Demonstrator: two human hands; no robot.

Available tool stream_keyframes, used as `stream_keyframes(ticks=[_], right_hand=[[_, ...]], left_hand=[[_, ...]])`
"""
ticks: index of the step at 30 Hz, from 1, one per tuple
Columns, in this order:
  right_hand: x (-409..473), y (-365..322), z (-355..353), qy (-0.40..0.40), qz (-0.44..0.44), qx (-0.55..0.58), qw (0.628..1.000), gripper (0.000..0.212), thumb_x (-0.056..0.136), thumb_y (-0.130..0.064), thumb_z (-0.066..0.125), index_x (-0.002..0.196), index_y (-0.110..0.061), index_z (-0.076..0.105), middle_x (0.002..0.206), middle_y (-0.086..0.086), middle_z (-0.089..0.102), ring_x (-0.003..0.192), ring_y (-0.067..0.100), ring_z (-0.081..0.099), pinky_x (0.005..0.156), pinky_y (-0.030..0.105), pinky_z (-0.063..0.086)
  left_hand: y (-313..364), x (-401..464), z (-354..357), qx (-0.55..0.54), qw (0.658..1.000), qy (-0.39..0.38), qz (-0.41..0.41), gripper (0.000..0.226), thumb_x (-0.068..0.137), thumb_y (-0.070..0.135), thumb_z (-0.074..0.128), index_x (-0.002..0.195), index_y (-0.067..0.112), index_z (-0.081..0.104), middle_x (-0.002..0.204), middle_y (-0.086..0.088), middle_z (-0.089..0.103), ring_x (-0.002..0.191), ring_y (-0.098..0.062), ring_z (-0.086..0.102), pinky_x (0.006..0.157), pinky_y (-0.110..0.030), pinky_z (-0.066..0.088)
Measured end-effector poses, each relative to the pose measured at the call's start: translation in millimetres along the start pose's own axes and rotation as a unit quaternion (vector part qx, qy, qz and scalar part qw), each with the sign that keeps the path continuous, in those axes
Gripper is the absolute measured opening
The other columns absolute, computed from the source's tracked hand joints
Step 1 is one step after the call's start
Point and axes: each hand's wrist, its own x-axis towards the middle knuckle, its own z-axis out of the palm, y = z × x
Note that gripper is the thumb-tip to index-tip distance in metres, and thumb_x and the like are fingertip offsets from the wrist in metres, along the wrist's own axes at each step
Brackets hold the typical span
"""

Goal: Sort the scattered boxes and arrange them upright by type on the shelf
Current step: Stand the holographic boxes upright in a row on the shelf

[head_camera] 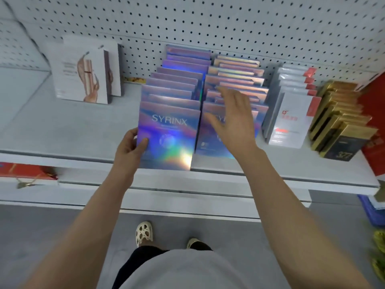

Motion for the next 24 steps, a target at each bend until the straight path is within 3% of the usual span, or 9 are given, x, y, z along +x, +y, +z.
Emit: stream_keyframes(ticks=[3, 5, 7, 11, 15, 19, 24], right_hand=[[20, -26, 21, -0.120, -0.100, -0.049, 0.986, 0.065, 0.079, -0.049, 0.070, 0.130, -0.011, 0.060, 0.117, 0.009, 0.065, 0.112, 0.034, 0.055, 0.099, 0.044, 0.041], [29, -42, 32, -0.214, -0.106, -0.088, 0.967, 0.065, 0.080, -0.056, 0.068, 0.130, -0.016, 0.059, 0.115, 0.007, 0.066, 0.115, 0.031, 0.052, 0.097, 0.043, 0.036], [37, -49, 41, -0.248, -0.103, -0.101, 0.958, 0.061, 0.081, -0.059, 0.066, 0.128, -0.021, 0.059, 0.114, 0.004, 0.066, 0.115, 0.029, 0.049, 0.093, 0.040, 0.031], [51, -58, 54, -0.238, -0.086, -0.079, 0.964, 0.056, 0.079, -0.054, 0.072, 0.121, -0.018, 0.063, 0.114, 0.004, 0.066, 0.113, 0.029, 0.047, 0.091, 0.037, 0.030], [54, -61, 66, -0.246, -0.058, -0.109, 0.961, 0.056, 0.082, -0.051, 0.070, 0.124, -0.016, 0.061, 0.119, 0.005, 0.063, 0.118, 0.029, 0.045, 0.093, 0.037, 0.030], [48, -57, 71, -0.212, -0.049, -0.096, 0.971, 0.058, 0.073, -0.047, 0.078, 0.119, -0.014, 0.064, 0.112, 0.007, 0.064, 0.111, 0.032, 0.049, 0.086, 0.039, 0.034], [44, -54, 68, -0.203, -0.074, -0.131, 0.968, 0.080, 0.050, -0.049, 0.087, 0.118, -0.018, 0.059, 0.111, 0.006, 0.054, 0.100, 0.030, 0.050, 0.081, 0.038, 0.034]], left_hand=[[0, -1, -9, 0.017, 0.999, -0.043, -0.001, 0.036, 0.086, 0.024, 0.061, 0.120, 0.013, 0.056, 0.092, 0.000, 0.067, 0.078, -0.007, 0.062, 0.067, -0.017, 0.050], [2, 3, -16, 0.034, 0.998, -0.047, -0.003, 0.039, 0.083, 0.029, 0.059, 0.119, 0.012, 0.055, 0.090, -0.001, 0.064, 0.075, -0.006, 0.059, 0.065, -0.016, 0.048], [1, 11, -23, 0.054, 0.998, -0.038, -0.001, 0.039, 0.082, 0.030, 0.059, 0.117, 0.014, 0.055, 0.089, 0.000, 0.063, 0.074, -0.004, 0.057, 0.065, -0.016, 0.046], [-7, 39, -36, 0.180, 0.983, -0.019, 0.029, 0.041, 0.077, 0.032, 0.062, 0.116, 0.023, 0.054, 0.100, 0.002, 0.066, 0.085, -0.014, 0.061, 0.078, -0.029, 0.050], [-12, 62, -36, 0.365, 0.927, -0.030, 0.080, 0.059, 0.066, 0.025, 0.081, 0.118, 0.013, 0.056, 0.102, -0.005, 0.055, 0.090, -0.025, 0.055, 0.073, -0.033, 0.045], [-14, 67, -30, 0.382, 0.919, -0.033, 0.094, 0.065, 0.063, 0.020, 0.087, 0.118, 0.011, 0.054, 0.103, -0.005, 0.052, 0.090, -0.023, 0.053, 0.075, -0.037, 0.048], [-22, 69, -25, 0.352, 0.930, -0.042, 0.102, 0.060, 0.065, 0.013, 0.086, 0.114, 0.005, 0.051, 0.107, -0.014, 0.054, 0.097, -0.032, 0.056, 0.079, -0.050, 0.050]])
